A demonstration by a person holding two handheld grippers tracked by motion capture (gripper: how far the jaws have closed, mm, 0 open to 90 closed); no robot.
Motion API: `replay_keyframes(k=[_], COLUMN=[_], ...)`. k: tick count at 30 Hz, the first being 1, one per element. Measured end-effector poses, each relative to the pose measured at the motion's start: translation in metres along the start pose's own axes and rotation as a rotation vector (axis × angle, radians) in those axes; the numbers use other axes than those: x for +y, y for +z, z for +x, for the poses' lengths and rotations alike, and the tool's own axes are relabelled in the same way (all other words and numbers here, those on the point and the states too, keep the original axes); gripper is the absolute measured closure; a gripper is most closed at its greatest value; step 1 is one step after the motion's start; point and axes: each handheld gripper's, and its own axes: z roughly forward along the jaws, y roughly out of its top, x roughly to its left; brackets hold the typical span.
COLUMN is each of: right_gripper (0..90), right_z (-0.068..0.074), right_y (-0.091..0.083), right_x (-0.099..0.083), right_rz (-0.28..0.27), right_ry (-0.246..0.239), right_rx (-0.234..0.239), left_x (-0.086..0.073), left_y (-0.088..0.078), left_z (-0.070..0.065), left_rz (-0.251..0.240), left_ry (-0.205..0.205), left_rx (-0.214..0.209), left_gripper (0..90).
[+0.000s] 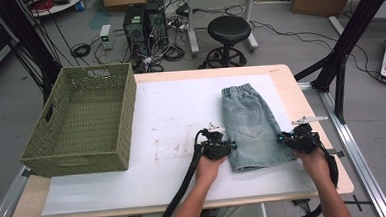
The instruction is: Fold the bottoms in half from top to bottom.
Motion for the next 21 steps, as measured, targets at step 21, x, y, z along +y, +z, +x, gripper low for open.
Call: replay_keyframes(k=[21], right_gripper=[77.4], right_z=[0.085], right_y=[-0.004], right_x=[-0.003], right_rz=[0.060], right_ry=[-0.142], right_rx=[0.061], left_x=[-0.034], left_y=[-0.082], left_z=[0.039], left_rz=[-0.024], left_ry=[0.031], left_rx=[-0.002], left_gripper=[87.6])
